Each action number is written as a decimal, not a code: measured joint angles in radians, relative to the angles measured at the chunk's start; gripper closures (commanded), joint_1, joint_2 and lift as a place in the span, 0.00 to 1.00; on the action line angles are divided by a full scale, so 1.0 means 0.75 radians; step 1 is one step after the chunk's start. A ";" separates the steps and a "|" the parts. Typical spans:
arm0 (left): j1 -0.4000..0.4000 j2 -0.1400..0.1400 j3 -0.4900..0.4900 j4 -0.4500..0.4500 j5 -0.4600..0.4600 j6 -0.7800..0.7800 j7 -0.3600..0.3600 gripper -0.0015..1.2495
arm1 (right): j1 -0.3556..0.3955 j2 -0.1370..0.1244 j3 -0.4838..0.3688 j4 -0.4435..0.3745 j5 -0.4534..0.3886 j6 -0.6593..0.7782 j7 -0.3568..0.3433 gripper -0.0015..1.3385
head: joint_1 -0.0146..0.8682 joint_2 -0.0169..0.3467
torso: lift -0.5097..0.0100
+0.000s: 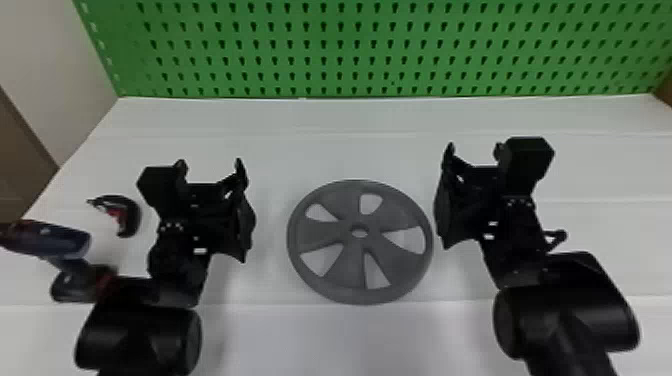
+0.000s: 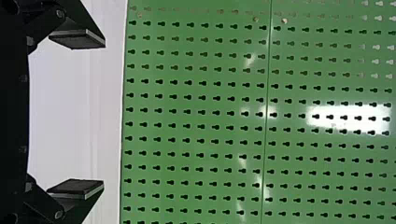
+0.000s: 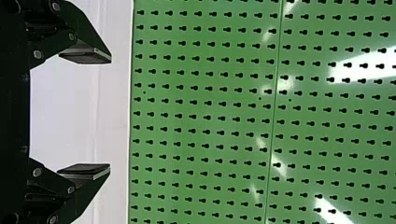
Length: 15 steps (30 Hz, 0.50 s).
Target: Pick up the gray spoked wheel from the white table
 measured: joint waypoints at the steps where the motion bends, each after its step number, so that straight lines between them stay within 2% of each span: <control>1: 0.000 0.000 0.000 0.000 0.000 0.000 0.000 0.17 | 0.000 0.000 0.000 0.000 0.000 0.000 0.000 0.33 | 0.89 0.17 | 0.79; 15: 0.000 0.000 0.000 -0.001 0.004 0.000 0.000 0.17 | 0.000 -0.001 0.002 0.000 0.000 0.000 0.000 0.33 | 0.89 0.17 | 0.79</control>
